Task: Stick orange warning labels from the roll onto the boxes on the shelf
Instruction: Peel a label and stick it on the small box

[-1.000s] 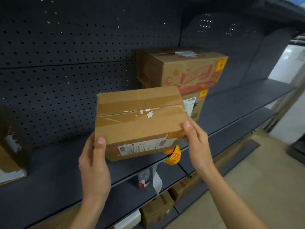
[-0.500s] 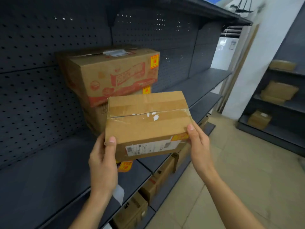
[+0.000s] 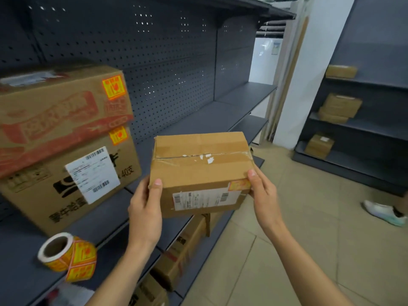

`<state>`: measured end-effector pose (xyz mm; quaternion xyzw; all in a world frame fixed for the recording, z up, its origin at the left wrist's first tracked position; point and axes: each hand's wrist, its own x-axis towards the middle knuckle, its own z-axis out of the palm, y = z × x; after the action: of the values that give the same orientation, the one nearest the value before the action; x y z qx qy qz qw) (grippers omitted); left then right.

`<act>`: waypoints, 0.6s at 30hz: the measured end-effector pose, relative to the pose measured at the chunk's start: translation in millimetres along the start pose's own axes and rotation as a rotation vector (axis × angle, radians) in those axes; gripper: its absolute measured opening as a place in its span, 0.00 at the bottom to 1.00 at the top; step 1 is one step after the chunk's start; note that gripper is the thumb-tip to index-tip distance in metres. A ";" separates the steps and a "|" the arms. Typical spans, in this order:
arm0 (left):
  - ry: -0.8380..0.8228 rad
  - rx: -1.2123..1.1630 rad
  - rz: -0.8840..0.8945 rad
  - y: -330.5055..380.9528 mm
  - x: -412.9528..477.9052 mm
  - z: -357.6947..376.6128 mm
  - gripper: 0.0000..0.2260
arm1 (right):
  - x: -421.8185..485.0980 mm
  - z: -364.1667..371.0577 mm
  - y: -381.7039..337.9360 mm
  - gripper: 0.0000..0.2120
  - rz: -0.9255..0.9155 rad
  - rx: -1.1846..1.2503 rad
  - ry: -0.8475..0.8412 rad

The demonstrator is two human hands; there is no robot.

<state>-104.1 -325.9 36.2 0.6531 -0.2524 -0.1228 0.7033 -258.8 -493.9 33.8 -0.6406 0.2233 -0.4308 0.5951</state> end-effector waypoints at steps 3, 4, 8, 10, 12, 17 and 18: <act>-0.014 0.023 -0.005 -6.3 13.8 22.4 0.19 | 17.6 -15.8 10.2 0.21 0.019 -0.020 -0.001; -0.017 0.034 -0.005 -7.9 18.9 28.7 0.18 | 24.0 -19.3 13.2 0.21 0.022 -0.025 -0.003; 0.002 0.047 -0.021 -14.9 44.9 49.7 0.16 | 55.0 -25.0 25.2 0.16 0.030 -0.039 -0.011; 0.028 0.040 -0.028 -18.1 61.8 58.1 0.16 | 74.8 -24.8 32.3 0.15 0.037 -0.042 -0.016; 0.066 0.036 -0.031 -21.7 81.1 66.1 0.15 | 97.8 -22.9 39.3 0.19 0.035 -0.051 -0.031; 0.162 -0.009 -0.053 -31.6 130.3 80.2 0.09 | 163.0 -7.2 56.4 0.26 0.028 -0.084 -0.085; 0.186 -0.032 -0.065 -34.0 138.5 81.9 0.10 | 176.2 -1.7 60.0 0.26 0.034 -0.086 -0.105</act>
<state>-24.3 -469.6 31.4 0.6582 -0.1628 -0.0884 0.7297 -153.4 -647.1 26.8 -0.6834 0.2210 -0.3763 0.5853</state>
